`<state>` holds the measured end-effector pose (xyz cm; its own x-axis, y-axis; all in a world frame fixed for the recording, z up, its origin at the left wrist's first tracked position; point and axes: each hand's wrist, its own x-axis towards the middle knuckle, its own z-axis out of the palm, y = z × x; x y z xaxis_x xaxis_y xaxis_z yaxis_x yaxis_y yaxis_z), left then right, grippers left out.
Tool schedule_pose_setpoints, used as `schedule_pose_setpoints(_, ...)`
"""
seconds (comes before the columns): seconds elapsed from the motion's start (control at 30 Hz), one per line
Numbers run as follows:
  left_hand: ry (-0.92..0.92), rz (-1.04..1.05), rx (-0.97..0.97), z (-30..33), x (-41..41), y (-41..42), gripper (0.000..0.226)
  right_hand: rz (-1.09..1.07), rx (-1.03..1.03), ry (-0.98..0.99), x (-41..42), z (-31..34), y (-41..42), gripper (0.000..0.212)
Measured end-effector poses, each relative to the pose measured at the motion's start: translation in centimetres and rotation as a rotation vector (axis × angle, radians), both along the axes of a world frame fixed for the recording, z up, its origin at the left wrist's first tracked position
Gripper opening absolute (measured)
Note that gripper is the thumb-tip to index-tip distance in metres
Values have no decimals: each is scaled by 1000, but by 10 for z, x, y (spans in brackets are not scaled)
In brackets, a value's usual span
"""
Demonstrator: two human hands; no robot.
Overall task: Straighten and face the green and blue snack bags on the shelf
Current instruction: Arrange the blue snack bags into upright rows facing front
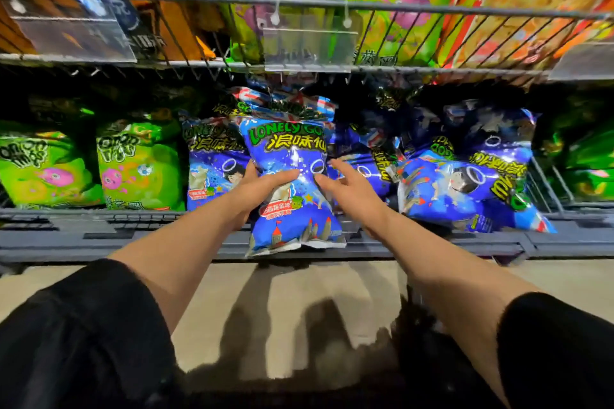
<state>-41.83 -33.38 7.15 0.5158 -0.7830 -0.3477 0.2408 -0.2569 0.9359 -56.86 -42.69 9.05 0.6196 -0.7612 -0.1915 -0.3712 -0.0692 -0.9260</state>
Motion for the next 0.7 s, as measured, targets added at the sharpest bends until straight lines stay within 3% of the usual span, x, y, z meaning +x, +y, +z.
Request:
schedule_pose_setpoints(0.17,36,99,55,-17,-15,-2,68,3,-37,13,-3,-4,-30,56)
schedule_pose_setpoints(0.4,-41,110,119,-24,24,-7,134,-63,-82,100,34,-34,-81,53)
schedule_pose_setpoints(0.47,-43,142,34,-25,39,-14,111,-114,-85,129,44,-50,-96,43)
schedule_pose_setpoints(0.57,-46,144,-9,-31,51,-25,106,-214,-49,125,57,-69,-108,23)
schedule_pose_setpoints(0.63,-29,176,-70,-36,51,-35,86,-328,-24,63,66,-77,-117,44)
schedule_pose_setpoints(0.7,-1,240,-124,-41,49,-47,89,-466,-34,1,67,-79,-125,61)
